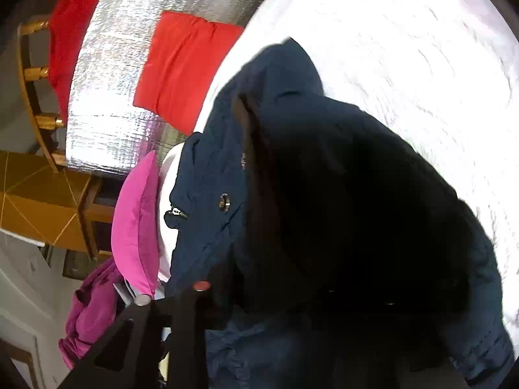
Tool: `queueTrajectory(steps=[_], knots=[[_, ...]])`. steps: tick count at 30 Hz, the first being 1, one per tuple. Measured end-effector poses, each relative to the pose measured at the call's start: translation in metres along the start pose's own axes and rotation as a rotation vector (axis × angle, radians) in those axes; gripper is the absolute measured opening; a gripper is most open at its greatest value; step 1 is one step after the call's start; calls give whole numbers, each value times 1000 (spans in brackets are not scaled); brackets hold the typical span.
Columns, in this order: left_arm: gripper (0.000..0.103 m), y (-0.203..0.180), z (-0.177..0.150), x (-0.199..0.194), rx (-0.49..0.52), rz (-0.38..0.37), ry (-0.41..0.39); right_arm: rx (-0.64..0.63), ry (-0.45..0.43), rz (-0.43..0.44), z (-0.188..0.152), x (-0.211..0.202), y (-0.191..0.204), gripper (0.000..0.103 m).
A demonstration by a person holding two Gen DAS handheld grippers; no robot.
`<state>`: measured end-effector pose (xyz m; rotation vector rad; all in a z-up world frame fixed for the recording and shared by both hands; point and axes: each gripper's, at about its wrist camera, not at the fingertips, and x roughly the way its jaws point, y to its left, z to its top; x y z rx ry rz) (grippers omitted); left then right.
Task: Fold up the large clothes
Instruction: 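Grasp the folded jacket edge with the right tool and lift it over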
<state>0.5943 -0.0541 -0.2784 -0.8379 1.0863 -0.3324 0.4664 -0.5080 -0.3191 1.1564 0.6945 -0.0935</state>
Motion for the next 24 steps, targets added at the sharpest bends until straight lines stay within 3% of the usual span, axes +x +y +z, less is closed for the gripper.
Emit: queueTrajectory(steps=[3, 5, 7, 11, 14, 19, 24], knots=[[23, -3, -2, -10, 67, 0, -23, -104, -59, 3, -4, -16, 13, 23], [23, -2, -8, -8, 132, 70, -16, -129, -45, -39, -6, -6, 14, 23], [23, 4, -6, 1, 107, 72, 15, -124, -8, -84, -8, 6, 7, 23], [28, 3, 0, -6, 97, 67, 54, -97, 25, -54, -5, 0, 8, 27], [39, 3, -9, -34, 159, 77, 73, -140, 45, -52, -5, -27, 6, 38], [57, 9, -43, -99, 336, 105, 52, -227, 33, -37, -14, -93, -3, 41], [63, 37, -88, -148, 458, 166, 84, -291, 12, -49, -28, -158, -22, 54]])
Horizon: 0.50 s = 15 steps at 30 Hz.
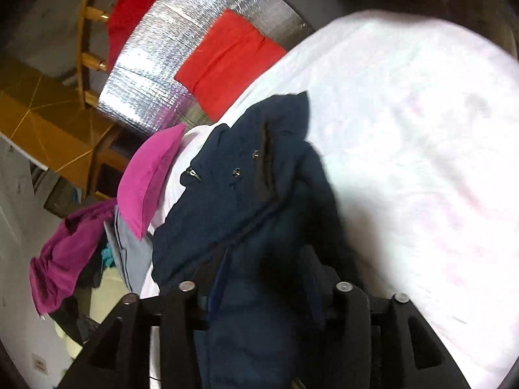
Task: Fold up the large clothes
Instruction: 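Grasp the folded jacket edge with the right tool and lift it over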
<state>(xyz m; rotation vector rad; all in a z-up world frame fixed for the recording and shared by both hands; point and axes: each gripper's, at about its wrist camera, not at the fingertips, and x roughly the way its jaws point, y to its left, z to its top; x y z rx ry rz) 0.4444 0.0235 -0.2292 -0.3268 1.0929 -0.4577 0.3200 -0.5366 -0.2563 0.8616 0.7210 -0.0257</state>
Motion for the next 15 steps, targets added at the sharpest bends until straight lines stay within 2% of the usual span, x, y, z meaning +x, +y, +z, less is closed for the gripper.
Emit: queueTrajectory(steps=[1, 4, 7, 10, 15], knots=[[63, 6, -17, -11, 14, 0, 17, -9, 2, 1, -5, -10, -4, 58], [66, 18, -49, -25, 18, 8, 42, -23, 24, 2, -24, -40, -17, 60], [67, 34, -90, -36, 7, 8, 80, -18, 49, -11, -44, -62, -37, 66], [67, 44, -115, -33, -16, 7, 127, 17, 69, -17, -65, -74, -61, 67], [67, 53, -134, -24, -65, -22, 120, 71, 107, -43, -90, -72, -95, 67]])
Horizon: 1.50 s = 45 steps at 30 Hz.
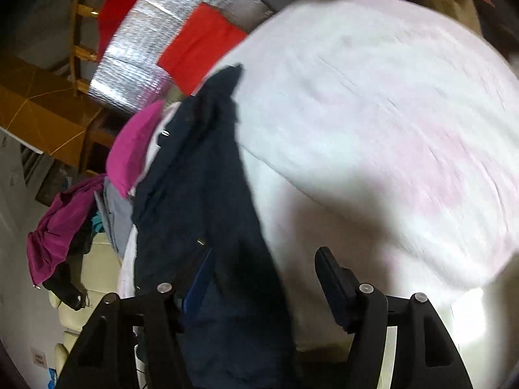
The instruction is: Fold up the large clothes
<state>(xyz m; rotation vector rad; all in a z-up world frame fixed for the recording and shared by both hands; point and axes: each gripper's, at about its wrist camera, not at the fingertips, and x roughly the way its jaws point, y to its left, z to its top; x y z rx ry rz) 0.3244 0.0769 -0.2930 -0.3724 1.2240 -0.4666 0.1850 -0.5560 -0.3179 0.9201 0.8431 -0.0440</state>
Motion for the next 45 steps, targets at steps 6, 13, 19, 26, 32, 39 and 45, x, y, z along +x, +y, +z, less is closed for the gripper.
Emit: queueTrajectory(steps=[6, 13, 19, 26, 32, 39, 45], knots=[[52, -21, -3, 16, 74, -11, -42, 18, 42, 49, -11, 22, -11, 68], [63, -20, -4, 12, 80, -72, -37, -143, 148, 77, -27, 34, 23, 66], [58, -20, -2, 20, 70, -119, -36, -164, 142, 70, -30, 37, 29, 39], [58, -15, -1, 21, 41, -142, -21, -158, 187, 43, -34, 51, 33, 41], [58, -14, -10, 13, 68, -125, -48, -291, 129, 23, -41, 40, 57, 22], [77, -10, -6, 25, 1, -165, 2, -233, 151, -4, -41, 49, 50, 32], [44, -26, -5, 27, 14, -290, 24, -256, 105, -5, -44, 44, 54, 22]])
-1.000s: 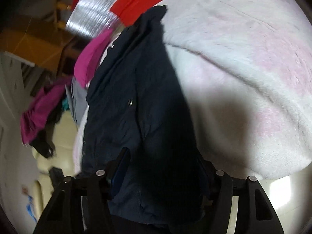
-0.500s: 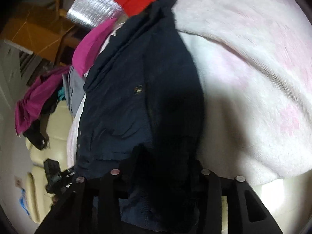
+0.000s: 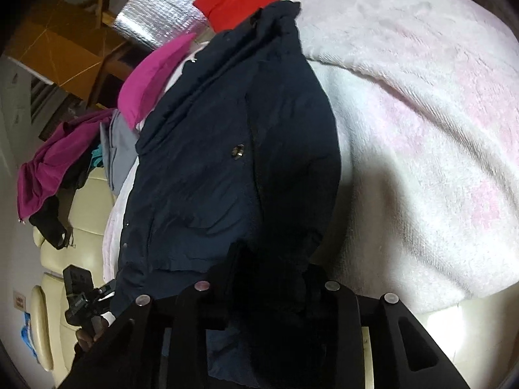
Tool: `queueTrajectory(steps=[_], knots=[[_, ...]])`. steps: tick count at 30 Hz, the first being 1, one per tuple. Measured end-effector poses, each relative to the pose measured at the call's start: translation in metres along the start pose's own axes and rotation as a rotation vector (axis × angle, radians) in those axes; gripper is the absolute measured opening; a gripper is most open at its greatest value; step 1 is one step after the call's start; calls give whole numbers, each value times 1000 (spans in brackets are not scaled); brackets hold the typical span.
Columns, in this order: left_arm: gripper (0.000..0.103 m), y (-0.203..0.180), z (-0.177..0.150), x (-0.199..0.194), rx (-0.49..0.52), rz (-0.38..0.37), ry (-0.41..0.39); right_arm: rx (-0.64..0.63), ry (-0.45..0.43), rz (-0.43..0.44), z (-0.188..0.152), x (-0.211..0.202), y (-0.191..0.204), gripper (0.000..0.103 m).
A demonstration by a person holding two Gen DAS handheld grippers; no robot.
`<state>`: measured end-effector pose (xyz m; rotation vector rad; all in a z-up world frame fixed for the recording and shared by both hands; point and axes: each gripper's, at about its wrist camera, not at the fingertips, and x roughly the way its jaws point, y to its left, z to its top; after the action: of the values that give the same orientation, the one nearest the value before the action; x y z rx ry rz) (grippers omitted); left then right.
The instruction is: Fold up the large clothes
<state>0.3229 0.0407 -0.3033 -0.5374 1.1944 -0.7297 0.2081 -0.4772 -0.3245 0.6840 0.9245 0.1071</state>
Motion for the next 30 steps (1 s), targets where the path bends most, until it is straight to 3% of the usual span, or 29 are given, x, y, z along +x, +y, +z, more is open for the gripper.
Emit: queueTrajectory(steps=[3, 5, 7, 8, 11, 13, 14, 15, 16, 17, 18, 22, 30], knots=[[41, -13, -2, -7, 68, 8, -33, -17, -59, 23, 1, -14, 5, 18], [41, -8, 0, -7, 46, 1, -25, -21, -69, 33, 3, -19, 5, 18], [60, 0, 0, -3, 3, 34, -10, -11, -56, 31, 3, -19, 2, 18], [64, 5, -1, -1, -24, 51, -5, 2, -43, 34, 3, -17, 0, 21], [65, 12, -1, 4, -65, -1, -4, 39, -15, 26, 0, -11, -4, 24], [62, 9, 0, 9, -59, -36, 2, 61, 5, 48, -1, -7, -6, 38], [56, 7, 0, 10, -52, -42, 1, 62, 10, 53, -1, -5, -6, 42], [44, 4, 1, 13, -43, -50, 3, 57, 17, 47, -1, -3, -6, 42], [39, 2, 2, 13, -38, -52, 3, 42, 22, 34, -1, -1, -5, 40], [35, 1, 4, 14, -32, -53, -4, 23, 17, 21, -1, -1, -1, 25], [30, -2, 4, 12, -23, -55, -10, -5, 0, 6, -1, -5, 2, 18], [21, -20, 4, -2, 24, -71, -73, -47, -71, 22, 0, -25, 14, 14], [15, -52, 4, -37, 89, -75, -152, -125, -184, 76, 0, -71, 49, 11]])
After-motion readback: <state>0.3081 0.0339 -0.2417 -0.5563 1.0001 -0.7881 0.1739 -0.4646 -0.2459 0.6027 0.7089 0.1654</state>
